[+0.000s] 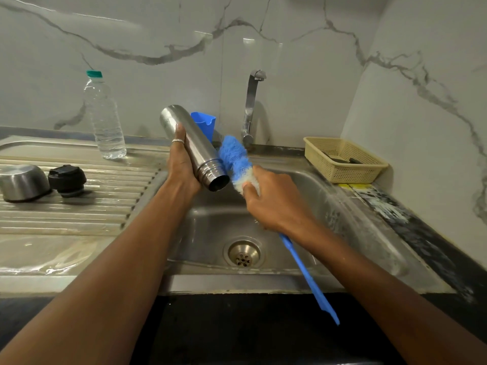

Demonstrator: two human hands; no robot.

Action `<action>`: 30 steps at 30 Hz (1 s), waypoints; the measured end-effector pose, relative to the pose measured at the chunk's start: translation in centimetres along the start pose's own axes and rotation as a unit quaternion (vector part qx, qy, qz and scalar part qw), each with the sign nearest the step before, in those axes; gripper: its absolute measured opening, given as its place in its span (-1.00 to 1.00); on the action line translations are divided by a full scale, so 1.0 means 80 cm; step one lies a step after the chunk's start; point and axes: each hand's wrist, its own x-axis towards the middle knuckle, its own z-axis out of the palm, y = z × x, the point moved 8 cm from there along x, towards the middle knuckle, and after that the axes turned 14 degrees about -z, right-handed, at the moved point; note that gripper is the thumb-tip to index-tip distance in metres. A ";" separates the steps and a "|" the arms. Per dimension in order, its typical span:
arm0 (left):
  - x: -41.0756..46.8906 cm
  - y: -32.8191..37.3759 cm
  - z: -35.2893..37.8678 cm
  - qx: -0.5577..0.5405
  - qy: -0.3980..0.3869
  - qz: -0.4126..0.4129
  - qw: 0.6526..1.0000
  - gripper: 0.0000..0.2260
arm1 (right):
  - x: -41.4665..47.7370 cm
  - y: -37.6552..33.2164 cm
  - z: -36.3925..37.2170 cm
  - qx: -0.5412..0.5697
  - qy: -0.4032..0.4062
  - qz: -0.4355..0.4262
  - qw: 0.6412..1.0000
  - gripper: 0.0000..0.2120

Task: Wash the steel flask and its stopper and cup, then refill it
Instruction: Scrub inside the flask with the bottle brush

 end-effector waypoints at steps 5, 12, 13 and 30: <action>-0.008 0.003 0.002 0.017 0.017 0.003 1.000 -0.53 | -0.009 0.007 -0.005 0.034 0.028 -0.014 0.999 -0.84; -0.013 0.000 0.009 0.003 -0.010 -0.035 0.999 -0.59 | 0.001 0.016 -0.015 0.039 0.051 -0.046 0.997 -0.79; -0.017 -0.002 0.014 0.018 -0.017 -0.043 0.999 -0.63 | 0.002 0.020 -0.018 0.035 0.052 -0.048 0.997 -0.78; -0.028 -0.038 0.030 0.163 -0.013 -0.115 0.980 -0.68 | 0.021 0.062 -0.025 0.071 0.071 -0.030 0.995 -0.60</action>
